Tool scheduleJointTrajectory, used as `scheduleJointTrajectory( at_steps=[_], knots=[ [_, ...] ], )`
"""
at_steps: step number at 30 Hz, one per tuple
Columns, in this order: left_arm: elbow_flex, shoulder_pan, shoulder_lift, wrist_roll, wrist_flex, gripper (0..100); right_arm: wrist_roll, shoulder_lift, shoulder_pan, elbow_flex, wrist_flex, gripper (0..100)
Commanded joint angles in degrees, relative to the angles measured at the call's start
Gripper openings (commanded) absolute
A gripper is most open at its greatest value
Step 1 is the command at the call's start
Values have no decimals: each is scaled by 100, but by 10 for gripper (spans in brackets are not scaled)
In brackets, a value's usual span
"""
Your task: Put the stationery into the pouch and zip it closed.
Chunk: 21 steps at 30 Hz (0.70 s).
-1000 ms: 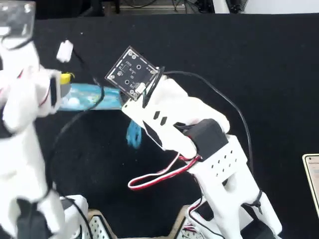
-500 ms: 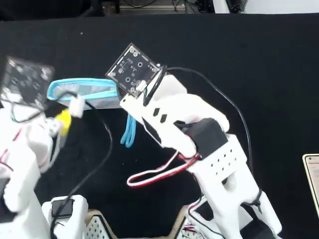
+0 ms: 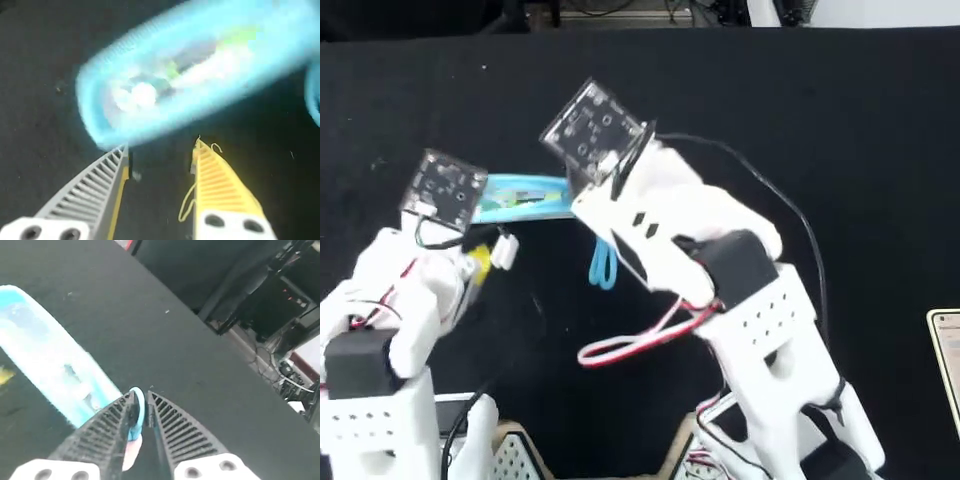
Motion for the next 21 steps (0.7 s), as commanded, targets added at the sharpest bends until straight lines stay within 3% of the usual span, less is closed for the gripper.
scheduleJointTrajectory(
  at_steps=[1,9,15,21],
  knots=[
    [110,-198,-70,519,-835,198,35,-444,-431,119,149,11],
    [796,-180,-70,1600,-2163,198,35,-1103,-1046,453,149,11],
    [822,-171,-70,2382,-2470,198,35,-1174,-1064,453,176,11],
    [1059,75,-70,2505,-2734,198,35,-1156,-1037,488,273,15]
  ],
)
